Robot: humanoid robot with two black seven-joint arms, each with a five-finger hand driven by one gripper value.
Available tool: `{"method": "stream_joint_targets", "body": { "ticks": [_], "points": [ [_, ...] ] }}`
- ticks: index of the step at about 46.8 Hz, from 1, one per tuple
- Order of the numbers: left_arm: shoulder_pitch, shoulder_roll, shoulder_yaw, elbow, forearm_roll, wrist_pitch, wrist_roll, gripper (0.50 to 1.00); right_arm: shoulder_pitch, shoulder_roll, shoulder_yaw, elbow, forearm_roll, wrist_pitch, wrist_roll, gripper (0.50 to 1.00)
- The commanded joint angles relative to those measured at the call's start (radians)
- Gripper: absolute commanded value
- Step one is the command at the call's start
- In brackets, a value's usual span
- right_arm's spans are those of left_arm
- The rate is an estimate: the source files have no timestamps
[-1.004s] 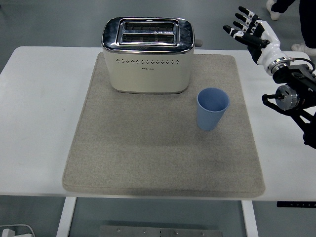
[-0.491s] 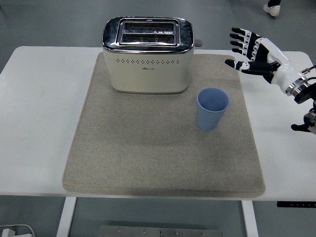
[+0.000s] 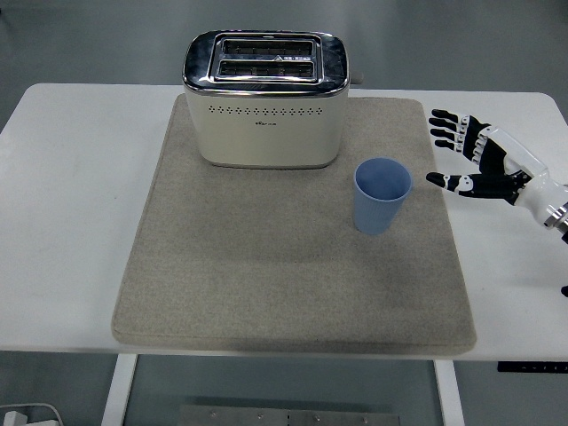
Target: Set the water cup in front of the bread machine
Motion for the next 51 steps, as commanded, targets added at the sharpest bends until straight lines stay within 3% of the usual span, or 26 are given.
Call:
{"method": "stream_joint_targets", "body": {
  "ticks": [1, 9, 20, 39, 44, 51],
  "points": [
    [0.000, 0.000, 0.000, 0.001, 0.000, 0.000, 0.000, 1.000, -0.013, -0.013, -0.001, 0.000, -0.005, -0.003, 0.014, 0.921],
    [0.000, 0.000, 0.000, -0.001, 0.000, 0.000, 0.000, 1.000, -0.066, -0.011, -0.007, -0.002, -0.065, -0.006, 0.051, 0.921],
    [0.000, 0.000, 0.000, -0.001, 0.000, 0.000, 0.000, 1.000, -0.104, 0.026, -0.016, -0.009, -0.115, -0.051, 0.063, 0.921],
    [0.000, 0.000, 0.000, -0.001, 0.000, 0.000, 0.000, 1.000, -0.102, 0.132, -0.059, -0.052, -0.114, -0.126, 0.043, 0.921],
    [0.000, 0.000, 0.000, 0.001, 0.000, 0.000, 0.000, 1.000, -0.095, 0.176, -0.059, -0.086, -0.114, -0.129, 0.010, 0.921],
    [0.000, 0.000, 0.000, -0.001, 0.000, 0.000, 0.000, 1.000, -0.086, 0.211, -0.059, -0.103, -0.112, -0.129, 0.004, 0.921]
  ]
}}
